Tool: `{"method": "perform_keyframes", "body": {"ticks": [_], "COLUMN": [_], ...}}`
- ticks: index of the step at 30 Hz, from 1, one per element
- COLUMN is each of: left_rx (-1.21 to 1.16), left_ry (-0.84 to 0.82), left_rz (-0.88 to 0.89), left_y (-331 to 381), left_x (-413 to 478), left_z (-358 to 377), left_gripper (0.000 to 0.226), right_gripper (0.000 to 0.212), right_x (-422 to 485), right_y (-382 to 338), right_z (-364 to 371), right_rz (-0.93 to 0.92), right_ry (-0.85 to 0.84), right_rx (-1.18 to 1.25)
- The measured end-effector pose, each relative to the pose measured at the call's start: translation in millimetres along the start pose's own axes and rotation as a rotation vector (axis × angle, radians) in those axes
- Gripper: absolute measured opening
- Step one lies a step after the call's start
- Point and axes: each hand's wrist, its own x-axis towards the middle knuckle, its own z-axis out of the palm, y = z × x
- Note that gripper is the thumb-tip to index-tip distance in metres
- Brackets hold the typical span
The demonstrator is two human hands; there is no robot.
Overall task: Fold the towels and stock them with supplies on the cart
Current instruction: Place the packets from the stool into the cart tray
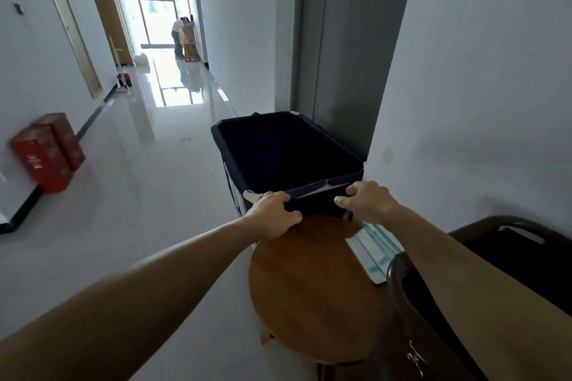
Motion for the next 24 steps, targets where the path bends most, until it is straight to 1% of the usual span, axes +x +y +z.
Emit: {"method": "perform_keyframes", "body": {"ticks": [1, 2, 3, 7, 12, 15, 18, 20, 22, 24], "left_rx": [0.0, -0.003, -0.003, 0.016, 0.02, 0.06, 0.087, 0.08, 0.079, 0.113], "left_ry": [-0.035, -0.066, -0.092, -0.183, -0.325, -0.407, -0.481, -0.541, -0.601, -0.629], "left_rz": [0.004, 0.013, 0.026, 0.091, 0.171, 0.221, 0.259, 0.269, 0.275, 0.289], "left_y": [-3.4, -6.5, -9.5, -23.1, -37.8, -33.4, -20.5, -10.6, -1.2, 3.8], "left_x": [15.8, 32.0, 48.8, 122.0, 211.4, 254.9, 290.3, 308.7, 326.9, 339.6], "left_z": [4.0, 7.1, 9.9, 18.2, 26.1, 33.1, 47.1, 63.4, 86.3, 102.2], "left_gripper": [0.067, 0.069, 0.07, 0.073, 0.074, 0.073, 0.071, 0.07, 0.069, 0.069], "right_gripper": [0.033, 0.027, 0.034, 0.04, 0.051, 0.047, 0.029, 0.029, 0.031, 0.036], "right_x": [15.8, 32.0, 48.0, 108.6, 170.2, 192.8, 208.6, 219.2, 229.7, 239.1], "right_y": [2.1, 3.7, 4.2, 3.1, 7.8, 17.5, 36.0, 55.0, 76.5, 93.9], "right_z": [5.7, 11.3, 16.0, 30.0, 52.8, 65.9, 73.7, 79.9, 85.1, 91.6], "right_rz": [0.018, 0.024, 0.036, 0.121, 0.318, 0.397, 0.493, 0.575, 0.645, 0.684], "right_ry": [-0.028, -0.058, -0.092, -0.146, -0.15, -0.171, -0.154, -0.115, -0.113, -0.13], "right_rx": [0.005, 0.013, 0.009, -0.038, -0.007, 0.015, 0.059, 0.12, 0.146, 0.168]}}
